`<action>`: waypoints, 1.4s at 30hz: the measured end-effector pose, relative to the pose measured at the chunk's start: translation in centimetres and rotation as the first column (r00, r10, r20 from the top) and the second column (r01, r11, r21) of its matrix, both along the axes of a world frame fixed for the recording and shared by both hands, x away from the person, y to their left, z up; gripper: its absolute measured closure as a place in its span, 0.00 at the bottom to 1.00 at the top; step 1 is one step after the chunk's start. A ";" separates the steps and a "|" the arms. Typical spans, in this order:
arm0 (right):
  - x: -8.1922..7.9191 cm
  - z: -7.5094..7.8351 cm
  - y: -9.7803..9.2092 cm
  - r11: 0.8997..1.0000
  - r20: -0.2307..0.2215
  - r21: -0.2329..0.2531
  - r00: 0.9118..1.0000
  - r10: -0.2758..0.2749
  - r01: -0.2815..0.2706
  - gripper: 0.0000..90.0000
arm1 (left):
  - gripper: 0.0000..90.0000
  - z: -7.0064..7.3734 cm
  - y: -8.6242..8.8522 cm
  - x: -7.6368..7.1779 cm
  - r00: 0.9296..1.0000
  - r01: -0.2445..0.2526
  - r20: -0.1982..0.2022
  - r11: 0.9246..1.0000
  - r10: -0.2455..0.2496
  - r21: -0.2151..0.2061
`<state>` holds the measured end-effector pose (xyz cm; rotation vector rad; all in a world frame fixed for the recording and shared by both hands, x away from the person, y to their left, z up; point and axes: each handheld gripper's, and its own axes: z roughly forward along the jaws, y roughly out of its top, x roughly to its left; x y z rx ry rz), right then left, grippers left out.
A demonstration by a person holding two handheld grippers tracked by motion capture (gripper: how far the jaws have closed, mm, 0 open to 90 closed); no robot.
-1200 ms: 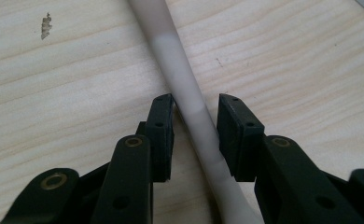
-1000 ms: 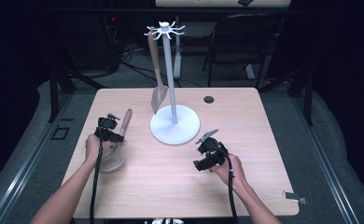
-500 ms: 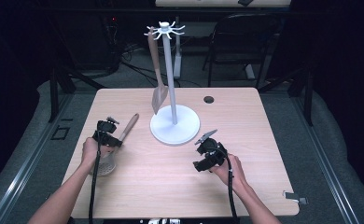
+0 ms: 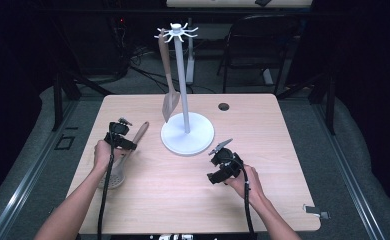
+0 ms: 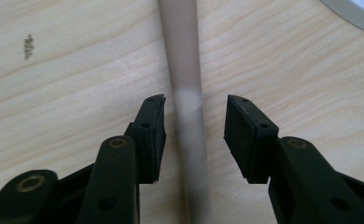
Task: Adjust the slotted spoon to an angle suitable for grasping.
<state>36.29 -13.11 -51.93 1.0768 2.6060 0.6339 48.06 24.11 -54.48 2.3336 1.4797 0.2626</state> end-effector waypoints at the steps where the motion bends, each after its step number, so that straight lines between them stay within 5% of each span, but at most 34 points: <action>1: 0.0 0.0 0.0 1.000 0.000 -0.001 1.000 0.000 0.000 0.27 | 0.68 -0.1 0.0 0.1 1.000 0.000 -0.003 1.000 0.000 0.005; 9: 0.0 0.0 0.0 1.000 0.000 -0.002 1.000 -0.003 0.003 0.27 | 0.79 -0.6 -0.1 0.4 1.000 -0.008 -0.009 1.000 0.008 0.019; 21: -0.1 0.0 0.1 1.000 -0.002 -0.003 1.000 -0.005 0.005 0.28 | 0.82 -0.7 -0.2 0.4 1.000 -0.004 -0.024 1.000 0.004 0.027; 32: -0.1 0.0 0.0 1.000 -0.003 0.000 1.000 -0.009 0.009 0.28 | 0.84 -0.5 0.8 0.1 0.999 -0.035 -0.014 0.998 0.034 -0.055; 42: -0.1 0.1 -0.1 1.000 0.000 0.008 1.000 -0.006 0.006 0.28 | 0.84 1.1 1.8 -1.3 0.997 -0.019 0.069 0.991 0.028 -0.129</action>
